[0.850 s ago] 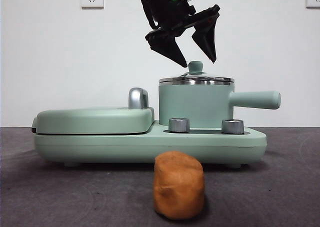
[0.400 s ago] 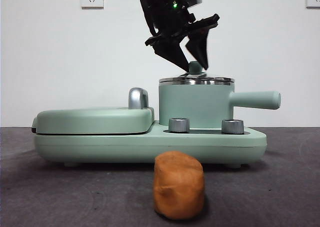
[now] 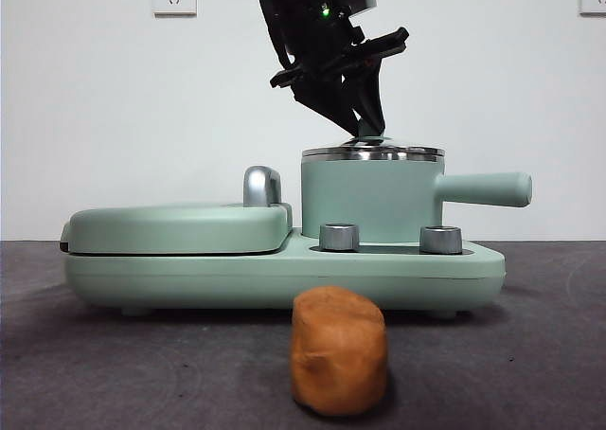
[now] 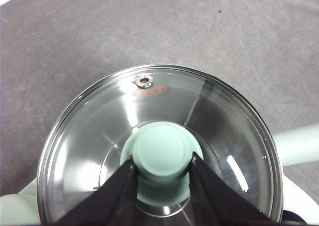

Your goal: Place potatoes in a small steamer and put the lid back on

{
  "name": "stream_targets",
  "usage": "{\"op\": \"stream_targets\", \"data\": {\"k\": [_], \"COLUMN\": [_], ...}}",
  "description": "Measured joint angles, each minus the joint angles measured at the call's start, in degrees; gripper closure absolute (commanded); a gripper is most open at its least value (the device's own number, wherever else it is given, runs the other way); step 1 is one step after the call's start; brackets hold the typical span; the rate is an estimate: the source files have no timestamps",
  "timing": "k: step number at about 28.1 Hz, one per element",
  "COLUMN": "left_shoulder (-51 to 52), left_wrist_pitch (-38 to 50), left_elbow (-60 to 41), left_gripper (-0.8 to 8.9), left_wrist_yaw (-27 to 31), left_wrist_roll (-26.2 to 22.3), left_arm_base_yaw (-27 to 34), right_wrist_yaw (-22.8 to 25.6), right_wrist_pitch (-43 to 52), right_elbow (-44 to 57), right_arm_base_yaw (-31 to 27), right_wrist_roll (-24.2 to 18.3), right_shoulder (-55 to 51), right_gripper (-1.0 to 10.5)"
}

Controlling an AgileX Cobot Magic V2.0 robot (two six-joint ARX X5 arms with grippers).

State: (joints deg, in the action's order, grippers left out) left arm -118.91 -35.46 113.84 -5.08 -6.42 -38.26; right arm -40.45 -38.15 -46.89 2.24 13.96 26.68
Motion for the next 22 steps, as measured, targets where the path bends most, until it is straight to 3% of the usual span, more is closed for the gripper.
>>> {"op": "stream_targets", "data": {"k": [1, 3, 5, 19, 20, 22], "left_shoulder": [0.0, -0.02, -0.13, -0.42, -0.55, -0.74], "left_wrist_pitch": [0.04, 0.31, 2.01, 3.06, 3.13, 3.15], "left_elbow": [0.0, 0.0, 0.0, 0.07, 0.07, 0.07], "left_gripper": [7.55, 5.61, 5.02, 5.44, 5.75, 7.52], "left_wrist_yaw": [-0.02, 0.0, 0.0, -0.87, -0.85, -0.87], "left_wrist_roll": [0.0, 0.0, 0.28, 1.75, 1.95, 1.97], "left_arm_base_yaw": [0.0, 0.0, 0.02, 0.15, 0.17, 0.15], "right_wrist_yaw": [0.0, 0.0, 0.0, 0.0, 0.0, 0.0], "right_wrist_pitch": [0.0, 0.0, -0.02, -0.02, -0.02, -0.26], "right_elbow": [0.0, 0.0, 0.0, 0.0, 0.0, 0.0], "right_arm_base_yaw": [0.0, 0.0, 0.0, 0.0, 0.0, 0.0], "right_wrist_roll": [0.0, 0.0, 0.0, 0.0, 0.0, 0.0], "right_shoulder": [0.0, 0.0, 0.0, 0.0, 0.0, 0.0], "right_gripper": [4.8, 4.8, 4.8, 4.8, 4.8, 4.8]}}
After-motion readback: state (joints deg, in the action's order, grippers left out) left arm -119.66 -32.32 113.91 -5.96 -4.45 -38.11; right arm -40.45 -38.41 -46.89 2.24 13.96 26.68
